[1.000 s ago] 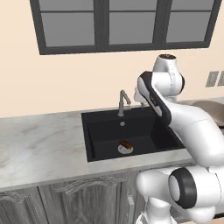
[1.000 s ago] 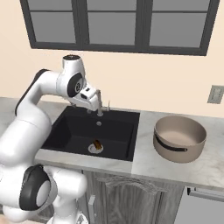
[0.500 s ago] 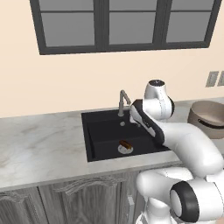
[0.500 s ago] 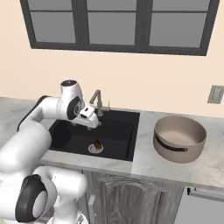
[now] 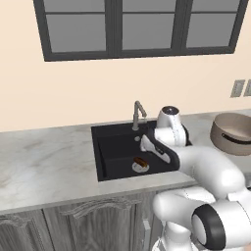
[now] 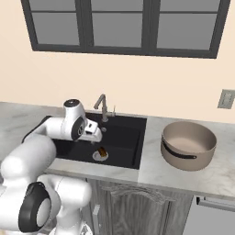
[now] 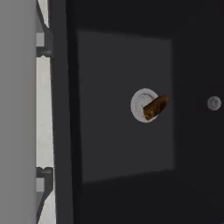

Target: Dump the sweet potato from the pot into the sink. Then turn on the water and wash the sweet potato. Then turn off the water and put the sweet potato back in the pot.

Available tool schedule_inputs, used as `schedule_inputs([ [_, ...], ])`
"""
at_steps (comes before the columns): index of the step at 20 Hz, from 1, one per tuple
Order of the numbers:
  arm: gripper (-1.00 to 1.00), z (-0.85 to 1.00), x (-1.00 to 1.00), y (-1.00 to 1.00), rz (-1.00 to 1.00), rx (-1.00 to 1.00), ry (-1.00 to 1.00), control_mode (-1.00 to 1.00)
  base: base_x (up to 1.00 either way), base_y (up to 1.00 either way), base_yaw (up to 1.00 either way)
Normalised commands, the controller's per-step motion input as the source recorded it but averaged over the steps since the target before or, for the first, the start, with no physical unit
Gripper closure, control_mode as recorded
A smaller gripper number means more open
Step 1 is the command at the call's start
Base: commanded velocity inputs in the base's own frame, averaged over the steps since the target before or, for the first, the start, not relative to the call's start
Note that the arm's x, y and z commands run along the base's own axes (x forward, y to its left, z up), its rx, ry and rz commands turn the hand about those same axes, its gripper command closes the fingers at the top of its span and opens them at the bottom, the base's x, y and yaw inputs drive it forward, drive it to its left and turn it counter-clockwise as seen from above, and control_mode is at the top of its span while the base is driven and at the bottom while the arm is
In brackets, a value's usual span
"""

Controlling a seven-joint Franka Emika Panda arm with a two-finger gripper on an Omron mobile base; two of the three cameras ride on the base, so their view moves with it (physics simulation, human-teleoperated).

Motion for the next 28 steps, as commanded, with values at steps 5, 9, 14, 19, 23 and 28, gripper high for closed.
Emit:
schedule_inputs([
  [5,-1.00,-0.31,0.54,0.11,0.18,-0.01,0.00,-1.00,0.00,0.00,0.00],
  [9,-1.00,-0.37,0.47,0.10,0.16,-0.02,0.00,-1.00,0.00,0.00,0.00],
  [14,-1.00,-0.32,0.22,0.04,0.13,-0.01,0.00,-1.00,0.00,0.00,0.00],
  [19,-1.00,-0.26,0.17,0.00,0.06,0.00,0.00,-1.00,0.00,0.00,0.00],
  [23,-1.00,-0.23,0.18,0.00,0.01,0.00,0.00,-1.00,0.00,0.00,0.00],
  [28,-1.00,-0.22,0.21,0.00,0.00,0.00,0.00,-1.00,0.00,0.00,0.00],
])
